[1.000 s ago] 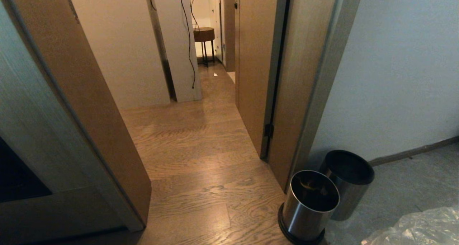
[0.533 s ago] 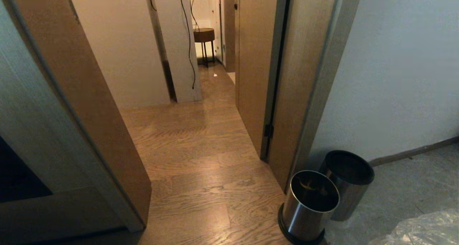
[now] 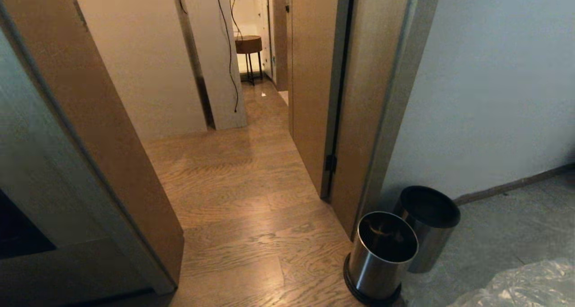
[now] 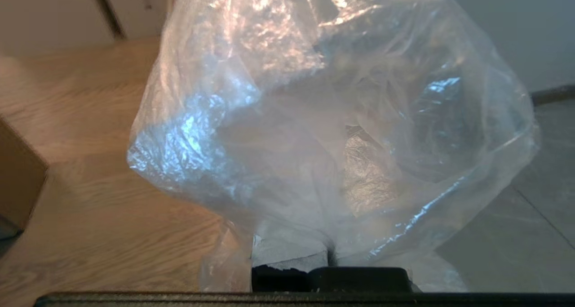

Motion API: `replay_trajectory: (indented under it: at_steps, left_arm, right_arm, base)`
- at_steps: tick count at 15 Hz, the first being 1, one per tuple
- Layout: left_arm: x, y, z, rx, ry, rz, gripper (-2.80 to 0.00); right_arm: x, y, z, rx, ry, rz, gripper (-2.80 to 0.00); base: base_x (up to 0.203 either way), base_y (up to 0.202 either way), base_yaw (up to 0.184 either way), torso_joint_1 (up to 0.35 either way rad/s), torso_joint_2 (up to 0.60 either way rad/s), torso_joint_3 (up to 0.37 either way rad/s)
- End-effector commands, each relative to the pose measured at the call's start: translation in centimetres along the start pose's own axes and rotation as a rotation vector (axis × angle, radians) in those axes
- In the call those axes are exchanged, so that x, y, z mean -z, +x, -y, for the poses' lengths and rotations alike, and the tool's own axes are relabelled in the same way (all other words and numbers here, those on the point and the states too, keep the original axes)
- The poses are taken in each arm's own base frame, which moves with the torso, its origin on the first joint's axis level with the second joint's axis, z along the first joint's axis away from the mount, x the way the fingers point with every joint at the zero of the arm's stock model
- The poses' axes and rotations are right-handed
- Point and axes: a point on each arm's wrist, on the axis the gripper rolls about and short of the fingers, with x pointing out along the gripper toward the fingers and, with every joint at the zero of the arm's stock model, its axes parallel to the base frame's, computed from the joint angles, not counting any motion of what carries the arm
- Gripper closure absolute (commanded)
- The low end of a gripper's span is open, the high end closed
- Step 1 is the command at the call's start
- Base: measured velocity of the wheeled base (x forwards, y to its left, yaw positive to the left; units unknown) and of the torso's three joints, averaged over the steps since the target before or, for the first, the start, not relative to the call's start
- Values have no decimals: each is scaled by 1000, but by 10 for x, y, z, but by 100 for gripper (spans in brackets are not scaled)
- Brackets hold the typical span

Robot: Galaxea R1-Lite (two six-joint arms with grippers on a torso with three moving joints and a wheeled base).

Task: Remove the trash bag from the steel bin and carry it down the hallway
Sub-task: Put the trash bag at the door

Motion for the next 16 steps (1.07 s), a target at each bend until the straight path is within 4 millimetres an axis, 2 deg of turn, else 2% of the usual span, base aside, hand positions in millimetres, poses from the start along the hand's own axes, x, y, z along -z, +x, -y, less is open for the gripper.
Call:
replay_trajectory:
  at_steps: [1,16]
  left_arm:
    - [0,0,0,0,0,1,0]
    - [0,0,0,0,0,1,0]
  right_arm:
    - [1,0,0,1,0,-5,0]
    - [1,0,0,2,14,-2,0]
  base:
    - [-7,2,-123,2,-1,4]
    - [0,10,-172,1,2,2]
